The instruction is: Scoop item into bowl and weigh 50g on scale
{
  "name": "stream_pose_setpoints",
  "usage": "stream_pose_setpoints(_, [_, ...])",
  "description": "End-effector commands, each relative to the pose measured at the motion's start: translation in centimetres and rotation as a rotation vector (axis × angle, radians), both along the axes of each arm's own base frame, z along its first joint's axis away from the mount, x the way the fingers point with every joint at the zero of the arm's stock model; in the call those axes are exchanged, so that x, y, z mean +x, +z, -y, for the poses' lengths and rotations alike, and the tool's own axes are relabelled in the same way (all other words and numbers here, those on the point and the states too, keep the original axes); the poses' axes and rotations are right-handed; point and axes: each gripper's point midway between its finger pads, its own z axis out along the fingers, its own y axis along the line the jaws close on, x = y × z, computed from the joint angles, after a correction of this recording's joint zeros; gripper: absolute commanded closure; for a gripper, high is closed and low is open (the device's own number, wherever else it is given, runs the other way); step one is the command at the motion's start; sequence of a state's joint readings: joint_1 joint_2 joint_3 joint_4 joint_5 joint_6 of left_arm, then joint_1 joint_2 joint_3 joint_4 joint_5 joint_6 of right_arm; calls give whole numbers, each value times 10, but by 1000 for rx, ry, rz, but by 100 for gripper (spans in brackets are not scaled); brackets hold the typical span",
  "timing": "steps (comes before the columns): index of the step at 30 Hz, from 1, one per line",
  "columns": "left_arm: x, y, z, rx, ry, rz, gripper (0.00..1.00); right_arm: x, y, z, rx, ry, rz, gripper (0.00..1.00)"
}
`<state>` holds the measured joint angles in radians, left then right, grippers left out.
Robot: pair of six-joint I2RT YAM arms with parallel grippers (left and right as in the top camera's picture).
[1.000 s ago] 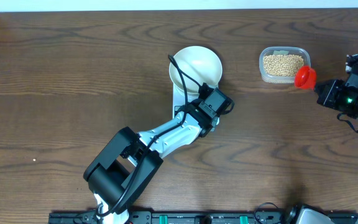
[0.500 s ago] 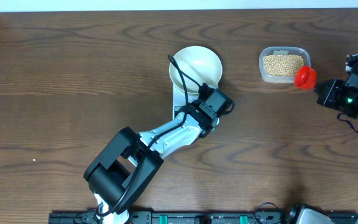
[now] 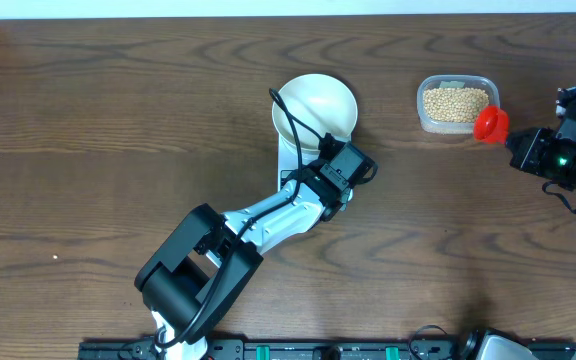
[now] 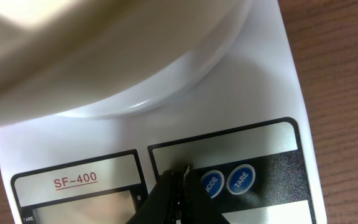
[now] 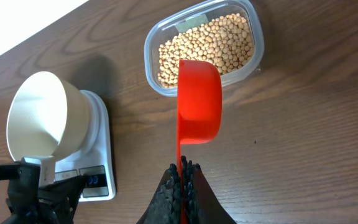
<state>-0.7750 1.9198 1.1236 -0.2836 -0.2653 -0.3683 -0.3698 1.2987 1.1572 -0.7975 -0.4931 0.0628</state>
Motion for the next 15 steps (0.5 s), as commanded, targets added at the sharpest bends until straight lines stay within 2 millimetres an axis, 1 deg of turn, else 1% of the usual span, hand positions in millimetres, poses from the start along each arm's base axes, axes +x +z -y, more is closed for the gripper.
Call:
stream_pose_setpoints(1, [-28,-63,-56,178,60,-158,93,2,6,-2,-9,21,16,99])
stream_pose_setpoints(15, [-25,-62,-58,188,69,-141,93,2,6,-2,-10,21,16,99])
